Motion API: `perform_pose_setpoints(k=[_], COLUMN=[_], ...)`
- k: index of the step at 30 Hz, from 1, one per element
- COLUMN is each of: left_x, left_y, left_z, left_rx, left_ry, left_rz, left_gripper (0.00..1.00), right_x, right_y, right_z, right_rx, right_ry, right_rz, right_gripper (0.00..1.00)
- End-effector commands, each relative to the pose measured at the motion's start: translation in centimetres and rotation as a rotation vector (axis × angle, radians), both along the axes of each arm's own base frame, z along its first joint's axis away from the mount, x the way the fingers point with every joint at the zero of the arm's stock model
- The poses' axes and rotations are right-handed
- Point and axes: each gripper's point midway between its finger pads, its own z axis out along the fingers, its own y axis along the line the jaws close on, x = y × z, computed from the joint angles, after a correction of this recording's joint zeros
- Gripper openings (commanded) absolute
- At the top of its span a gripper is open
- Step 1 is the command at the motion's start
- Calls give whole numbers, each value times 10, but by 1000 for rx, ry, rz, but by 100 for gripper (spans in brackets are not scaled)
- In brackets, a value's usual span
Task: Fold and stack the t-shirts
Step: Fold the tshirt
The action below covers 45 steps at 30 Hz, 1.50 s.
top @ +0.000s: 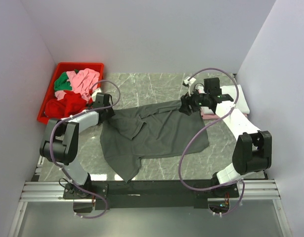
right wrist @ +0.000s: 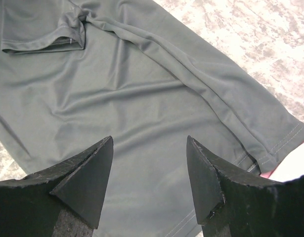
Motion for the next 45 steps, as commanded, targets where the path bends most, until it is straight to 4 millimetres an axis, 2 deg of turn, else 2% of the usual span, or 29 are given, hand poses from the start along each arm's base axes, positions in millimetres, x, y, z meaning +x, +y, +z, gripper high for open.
perform_pose_setpoints(k=[1,2,4,6,13,16,18,19,20,21,22,24,25,27,28,30,32,37,45], left_x=[22,25,28,32,47,60,63,65,67,67,68,74,79,80,87,91,97,114,119], left_y=[6,6,10,15,29,31,32,31,34,32,32,35,35,39,40,44,47,53,53], left_z=[15,16,15,15,10,12,6,5,4,3,2,2,3,1,2,0,-1,-10,-16], left_rx=[22,23,33,43,59,58,52,49,47,37,31,23,19,1,-3,-11,-23,-50,-87], left_ry=[-53,-54,-50,-47,-25,-25,-10,-8,-7,1,6,7,6,34,33,47,63,101,123], left_rz=[9,9,12,17,12,-1,-13,-16,-15,-27,-33,-33,-32,-30,-29,-23,-23,-26,-46], left_gripper=[41,37,23,15,15,15,15,15,15,14,14,13,13,13,13,13,13,11,10], right_x=[-6,-6,-5,-4,11,24,33,36,42,48,52,62,64,75,76,85,89,92,84], right_y=[-3,-3,-7,-10,-35,-51,-62,-65,-64,-79,-82,-87,-88,-90,-89,-89,-88,-88,-96], right_z=[18,19,19,21,17,3,0,-12,-10,-13,-27,-28,-43,-42,-53,-53,-62,-77,-102], right_rx=[43,43,41,42,-11,-48,-55,-63,-64,-61,-60,-53,-53,-50,-43,-36,-29,-31,-80], right_ry=[-35,-37,-39,-45,-60,-30,-19,21,20,38,81,103,152,156,198,205,252,299,357], right_rz=[17,19,10,6,-73,-110,-130,-130,-126,-160,-163,-172,-177,-184,-188,-195,-201,-225,-275], right_gripper=[68,68,68,68,68,68,68,68,68,68,68,67,67,65,65,62,59,57,56])
